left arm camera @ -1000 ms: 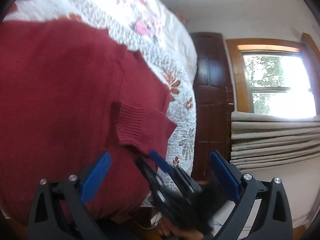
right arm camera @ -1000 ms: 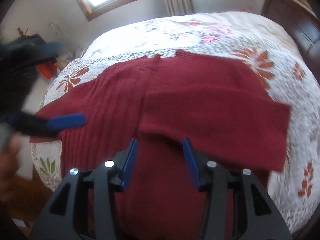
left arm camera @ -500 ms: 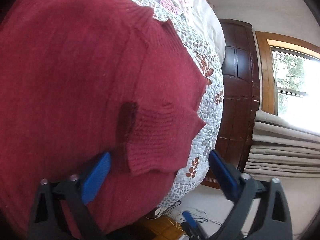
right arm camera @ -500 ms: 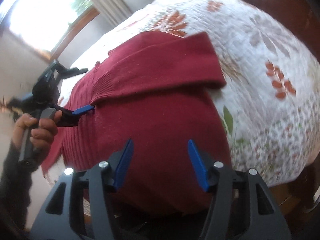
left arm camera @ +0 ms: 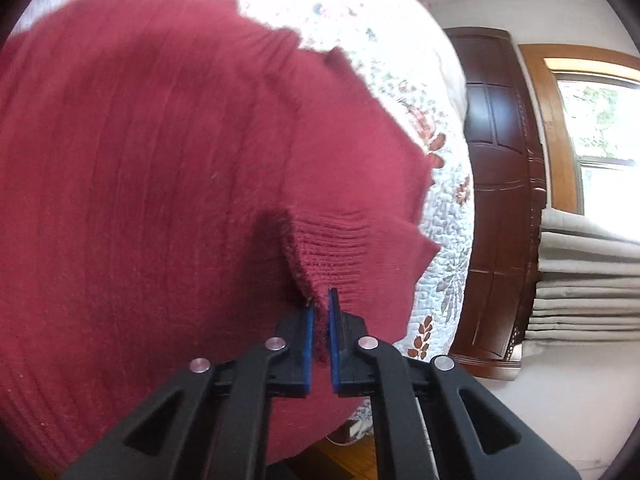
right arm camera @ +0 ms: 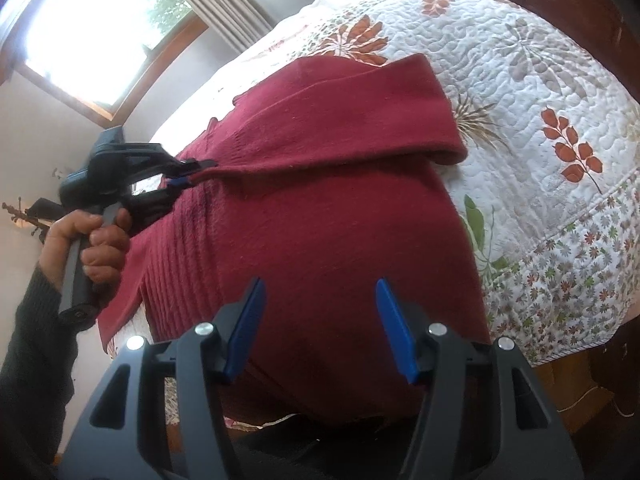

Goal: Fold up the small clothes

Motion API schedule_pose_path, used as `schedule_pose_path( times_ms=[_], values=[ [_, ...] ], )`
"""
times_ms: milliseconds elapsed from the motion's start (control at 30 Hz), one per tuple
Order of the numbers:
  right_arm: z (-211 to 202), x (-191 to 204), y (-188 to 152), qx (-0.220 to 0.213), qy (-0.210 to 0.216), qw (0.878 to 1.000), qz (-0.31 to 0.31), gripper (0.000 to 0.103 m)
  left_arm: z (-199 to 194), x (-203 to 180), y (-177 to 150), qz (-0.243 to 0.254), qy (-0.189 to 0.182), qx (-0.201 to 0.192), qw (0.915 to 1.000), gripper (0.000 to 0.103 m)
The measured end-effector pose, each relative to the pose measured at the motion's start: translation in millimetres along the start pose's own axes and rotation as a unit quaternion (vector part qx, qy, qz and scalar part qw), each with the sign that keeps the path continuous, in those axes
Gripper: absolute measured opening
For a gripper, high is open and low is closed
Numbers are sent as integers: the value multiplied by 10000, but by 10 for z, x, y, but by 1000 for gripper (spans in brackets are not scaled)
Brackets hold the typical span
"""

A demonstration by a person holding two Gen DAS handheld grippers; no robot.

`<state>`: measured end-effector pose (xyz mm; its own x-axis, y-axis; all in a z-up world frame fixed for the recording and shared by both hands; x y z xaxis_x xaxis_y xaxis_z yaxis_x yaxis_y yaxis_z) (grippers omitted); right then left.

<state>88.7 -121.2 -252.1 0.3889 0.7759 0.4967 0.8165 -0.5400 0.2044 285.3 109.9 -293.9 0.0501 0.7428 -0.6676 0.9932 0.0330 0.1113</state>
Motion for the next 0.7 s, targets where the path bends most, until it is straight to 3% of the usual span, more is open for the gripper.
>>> schedule_pose_path(
  times_ms=[267,400,500,700],
  values=[
    [-32,-79,34,-4,-7,10000,90,58,-743,-395,207,667,-167,-590,9959,6],
    [-3,-67,51,28,19,10000,91,58,-1175,-335,267,812,-98,-840,9931,6],
    [38,-36,54,80,32,9999,58,58,-1432,20,269,630,63,-924,9937,6],
    [101,36,33,170,27,9998,-66,58,-1512,826,150,-83,162,-932,9955,6]
  ],
)
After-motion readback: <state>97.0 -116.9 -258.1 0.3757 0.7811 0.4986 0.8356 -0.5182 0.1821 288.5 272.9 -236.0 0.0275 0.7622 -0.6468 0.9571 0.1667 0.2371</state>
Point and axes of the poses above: each gripper's, at about its wrist camera, not at the fingertips, and z roughly the way its jaws point, x to its left, y to its top, the point moved 5 cm from there along z, roughly the way its jaws point, and after that the axes turned 13 degrees about z, right-handed, at the moved point
